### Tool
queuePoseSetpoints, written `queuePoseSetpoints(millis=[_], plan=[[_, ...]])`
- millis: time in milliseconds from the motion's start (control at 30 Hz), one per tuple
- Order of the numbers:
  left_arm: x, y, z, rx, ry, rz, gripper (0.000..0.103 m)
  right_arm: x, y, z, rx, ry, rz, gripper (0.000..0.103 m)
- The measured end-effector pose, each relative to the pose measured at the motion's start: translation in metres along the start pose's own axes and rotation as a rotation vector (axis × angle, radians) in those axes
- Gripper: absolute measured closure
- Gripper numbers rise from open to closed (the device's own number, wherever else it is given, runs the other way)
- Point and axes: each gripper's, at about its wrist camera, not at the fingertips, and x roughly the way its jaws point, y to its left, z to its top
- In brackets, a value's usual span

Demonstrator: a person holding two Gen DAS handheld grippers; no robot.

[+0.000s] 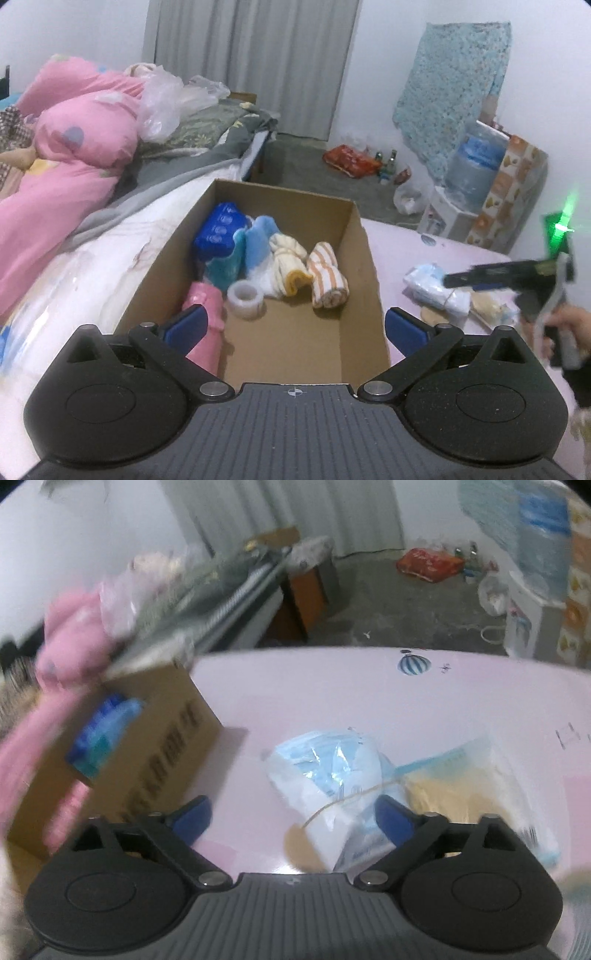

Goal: Organize soft objects
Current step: 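Reach the right tool to the blue-and-white mask bag and grasp it, then pass the mask bag from the right tool into the left tool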

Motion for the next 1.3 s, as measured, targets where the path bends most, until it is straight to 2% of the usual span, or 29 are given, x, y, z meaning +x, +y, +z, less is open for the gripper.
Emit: queuePoseSetpoints(millis=[100, 333, 433, 533, 633, 700, 800, 933, 1000, 1100, 1167, 1300], plan=[[-0.008, -0.001, -0.013, 0.008, -0.004, 0.024, 0.000, 0.027, 0.009, 0.003, -0.095, 0.042, -0.082, 0.030], [-0.032, 0.005, -0.033, 0.011, 0.003, 0.036, 0.000, 0.060, 0.026, -0.001, -0.270, 0.081, -0.194, 0.029], [-0.050, 0.009, -0.035, 0.014, -0.028, 0.065, 0.000, 0.062, 0.031, -0.002, -0.291, 0.079, -0.232, 0.030], [-0.068, 0.013, -0.037, 0.006, -0.054, 0.077, 0.000, 0.057, 0.027, 0.001, -0.258, 0.055, -0.249, 0.041], [-0.079, 0.013, -0.040, -0.007, -0.070, 0.060, 0.000, 0.049, 0.013, 0.008, -0.169, 0.044, -0.198, 0.041], [-0.083, 0.010, -0.044, -0.012, -0.080, 0.049, 0.000, 0.042, 0.005, 0.009, -0.123, 0.030, -0.172, 0.046], [-0.082, 0.002, -0.050, -0.008, -0.074, 0.028, 0.000, 0.027, -0.007, 0.008, -0.059, -0.001, -0.143, 0.048], [-0.072, -0.014, -0.058, 0.007, -0.052, -0.053, 0.000, -0.004, -0.018, 0.002, 0.004, -0.050, -0.114, 0.048], [-0.065, -0.023, -0.061, 0.021, -0.046, -0.096, 0.000, -0.025, -0.023, -0.004, 0.051, -0.068, -0.073, 0.048], [-0.056, -0.035, -0.066, 0.041, -0.040, -0.151, 0.000, -0.067, -0.025, -0.025, 0.115, -0.090, 0.020, 0.048], [-0.050, -0.042, -0.070, 0.058, -0.028, -0.189, 0.000, -0.095, -0.021, -0.047, 0.148, -0.092, 0.101, 0.048], [-0.041, -0.052, -0.081, 0.082, 0.012, -0.276, 0.000, -0.136, -0.014, -0.097, 0.204, -0.072, 0.201, 0.048]])
